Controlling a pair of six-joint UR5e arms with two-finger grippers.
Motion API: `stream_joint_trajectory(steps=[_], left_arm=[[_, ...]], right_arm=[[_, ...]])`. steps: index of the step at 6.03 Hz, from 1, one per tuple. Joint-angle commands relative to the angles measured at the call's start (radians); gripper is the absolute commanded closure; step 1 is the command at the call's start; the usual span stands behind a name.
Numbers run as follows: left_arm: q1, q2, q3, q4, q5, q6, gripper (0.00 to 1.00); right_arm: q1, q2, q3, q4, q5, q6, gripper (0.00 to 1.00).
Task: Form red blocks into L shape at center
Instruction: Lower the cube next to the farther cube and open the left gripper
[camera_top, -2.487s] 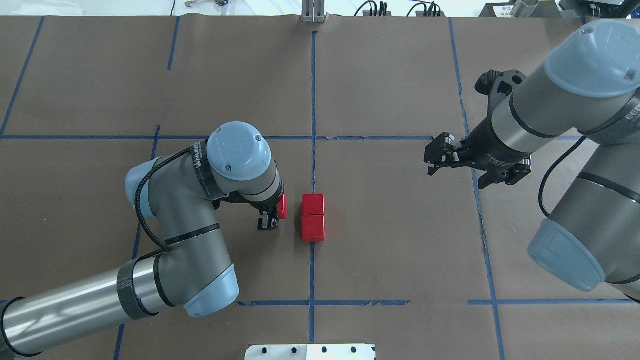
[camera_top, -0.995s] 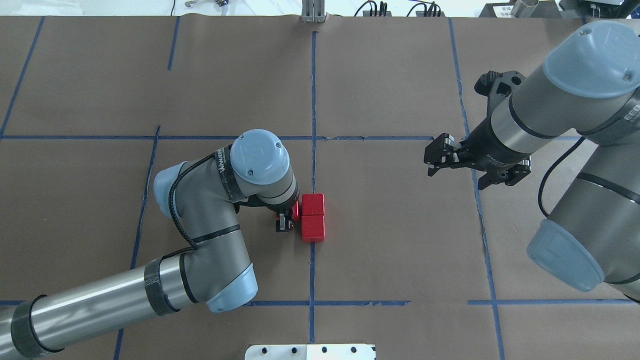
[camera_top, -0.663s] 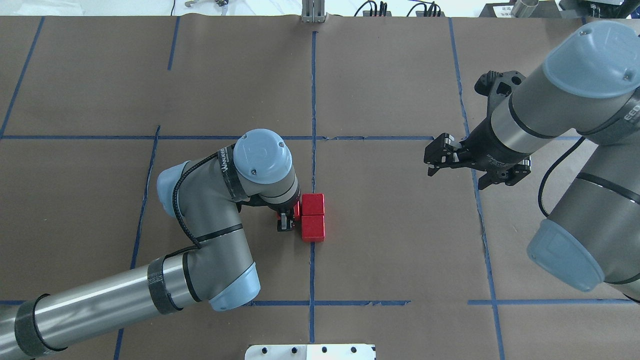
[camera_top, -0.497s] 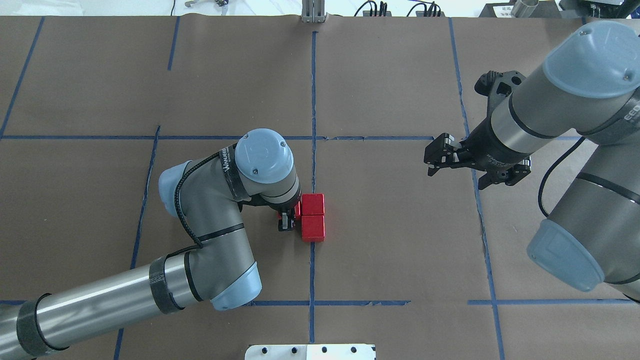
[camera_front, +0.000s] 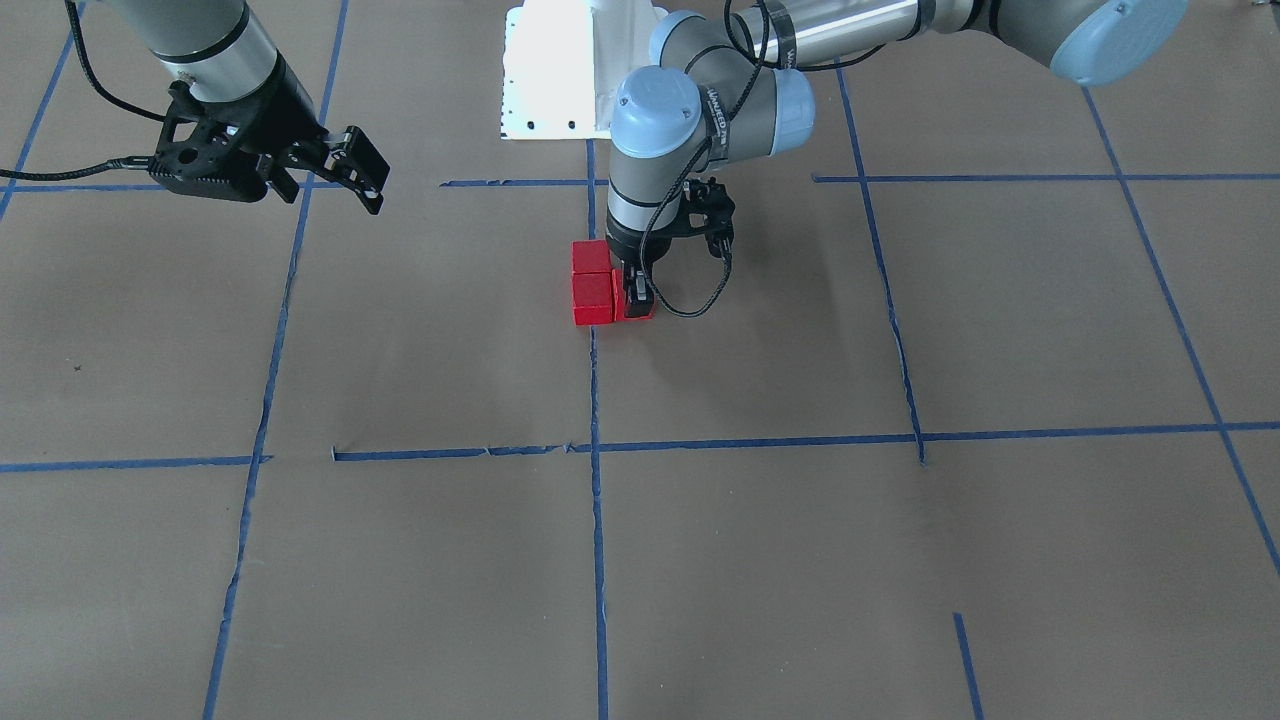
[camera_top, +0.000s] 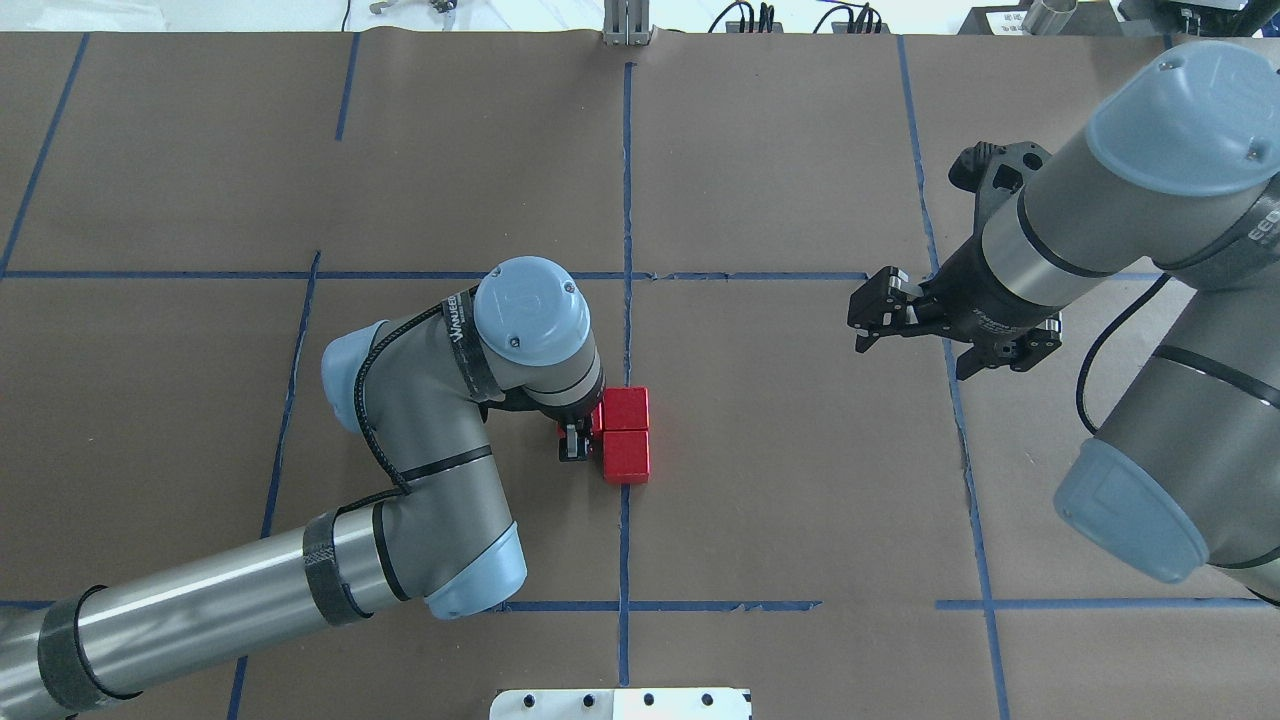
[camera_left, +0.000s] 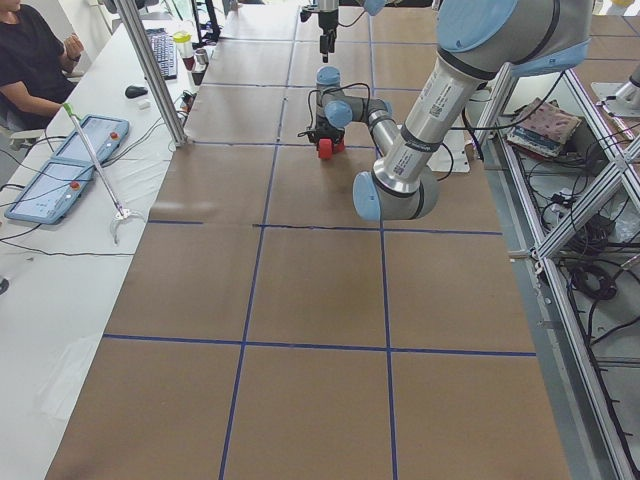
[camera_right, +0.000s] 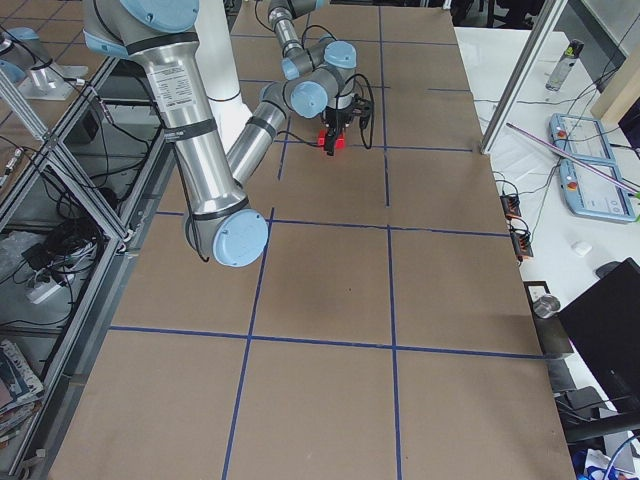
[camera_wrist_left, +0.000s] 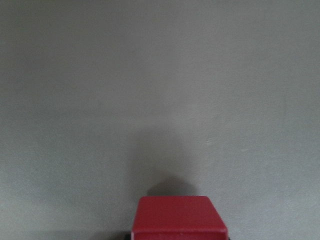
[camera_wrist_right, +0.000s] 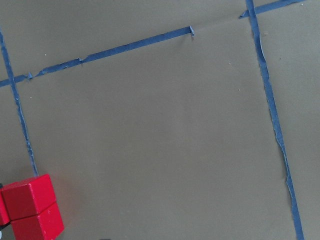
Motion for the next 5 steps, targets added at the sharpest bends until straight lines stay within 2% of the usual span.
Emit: stream_joint_trajectory(steps=[1, 3, 4, 5], left_arm=[[0.0, -0.001, 0.0, -0.001, 0.0, -0.001, 0.94], [0.002, 0.0, 0.002, -0.001, 0.0, -0.001, 0.91], [0.008, 0.0, 0.002, -0.004, 0.002, 0.0, 0.14], [0.008, 0.0, 0.002, -0.021, 0.0, 0.0, 0.0]], right_arm=[[0.0, 0.0, 0.0, 0.0, 0.0, 0.0, 0.0], [0.0, 0.0, 0.0, 0.0, 0.0, 0.0, 0.0], [0.0, 0.0, 0.002, 0.0, 0.0, 0.0, 0.0], [0.0, 0.0, 0.002, 0.0, 0.0, 0.0, 0.0]])
